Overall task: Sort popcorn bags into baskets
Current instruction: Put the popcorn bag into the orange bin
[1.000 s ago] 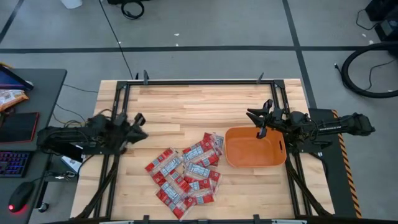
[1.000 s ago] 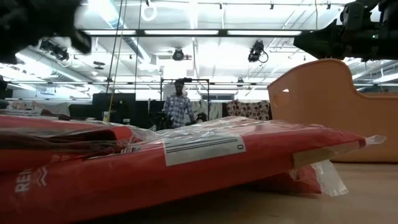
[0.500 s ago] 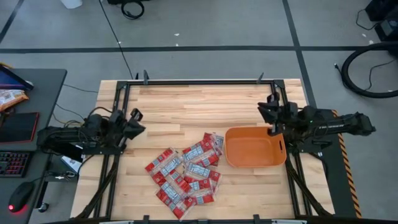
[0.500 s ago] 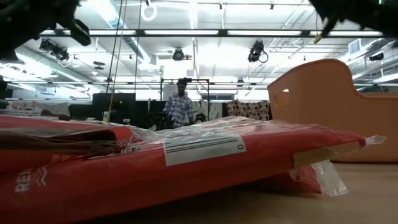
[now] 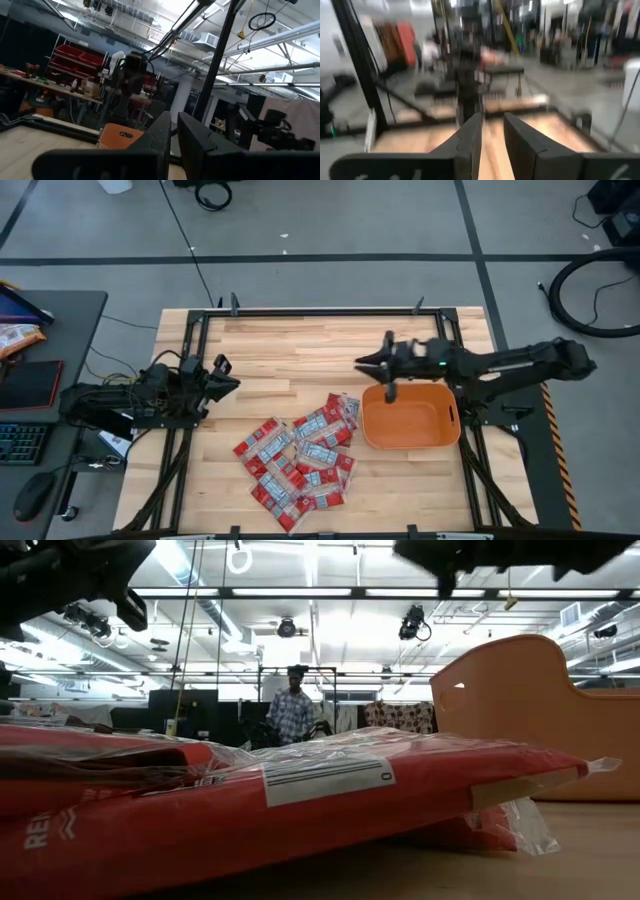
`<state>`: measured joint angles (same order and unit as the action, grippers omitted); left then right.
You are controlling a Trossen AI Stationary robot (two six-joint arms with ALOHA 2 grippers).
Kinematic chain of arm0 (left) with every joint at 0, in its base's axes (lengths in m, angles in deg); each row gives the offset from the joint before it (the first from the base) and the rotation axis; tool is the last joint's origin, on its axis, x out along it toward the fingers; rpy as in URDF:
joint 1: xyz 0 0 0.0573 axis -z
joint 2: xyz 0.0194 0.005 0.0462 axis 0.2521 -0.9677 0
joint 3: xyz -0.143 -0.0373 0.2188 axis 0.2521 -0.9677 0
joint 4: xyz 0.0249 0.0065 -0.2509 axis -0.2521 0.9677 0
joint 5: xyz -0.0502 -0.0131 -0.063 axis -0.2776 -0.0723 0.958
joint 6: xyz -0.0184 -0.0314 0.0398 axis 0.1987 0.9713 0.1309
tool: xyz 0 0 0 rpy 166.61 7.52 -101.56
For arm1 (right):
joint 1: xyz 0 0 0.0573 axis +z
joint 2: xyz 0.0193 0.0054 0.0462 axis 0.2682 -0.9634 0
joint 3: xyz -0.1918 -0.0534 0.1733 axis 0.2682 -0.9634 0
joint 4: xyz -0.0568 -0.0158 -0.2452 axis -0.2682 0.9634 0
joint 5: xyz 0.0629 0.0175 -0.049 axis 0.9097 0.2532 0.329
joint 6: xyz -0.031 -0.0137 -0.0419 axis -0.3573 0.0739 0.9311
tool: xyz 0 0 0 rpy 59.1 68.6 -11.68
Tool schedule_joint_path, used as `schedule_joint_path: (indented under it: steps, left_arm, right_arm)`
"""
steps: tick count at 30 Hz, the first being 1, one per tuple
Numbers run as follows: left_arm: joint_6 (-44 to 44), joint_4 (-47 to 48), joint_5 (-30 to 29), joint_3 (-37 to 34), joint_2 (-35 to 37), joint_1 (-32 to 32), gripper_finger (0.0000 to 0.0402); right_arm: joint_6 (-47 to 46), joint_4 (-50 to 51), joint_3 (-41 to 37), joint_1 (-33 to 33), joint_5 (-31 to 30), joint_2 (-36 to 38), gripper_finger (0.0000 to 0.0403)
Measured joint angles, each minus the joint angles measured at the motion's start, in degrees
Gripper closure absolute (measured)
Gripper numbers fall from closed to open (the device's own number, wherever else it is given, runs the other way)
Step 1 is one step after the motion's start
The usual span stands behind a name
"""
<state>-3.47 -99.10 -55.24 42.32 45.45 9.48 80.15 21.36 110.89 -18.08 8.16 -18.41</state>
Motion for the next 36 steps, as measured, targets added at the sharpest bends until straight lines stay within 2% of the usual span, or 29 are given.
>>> schedule_joint_path:
  steps: [10,19,23,29,36]
  left_arm:
    - [2.89,5.57,0.09,0.0,0.02,1.19,0.0365]
    - [2.98,6.57,-0.08,0.0,0.0,3.77,0.0365]
    - [2.95,6.57,-0.96,0.0,0.0,4.33,0.0365]
    - [1.48,6.57,-1.98,0.0,0.0,5.03,0.0365]
    - [1.42,6.63,-2.3,0.0,0.0,5.03,0.0365]
  right_arm:
    - [0.57,24.32,17.62,6.59,-8.23,-17.97,0.0316]
    - [1.28,44.49,34.22,10.1,-8.26,-33.14,0.0308]
    - [2.8,53.62,41.4,10.55,-8.66,-39.52,0.0283]
    - [3.68,65.93,50.4,10.19,-8.49,-47.38,0.0222]
    - [3.53,76.23,57.35,7.12,-1.72,-53.84,0.0169]
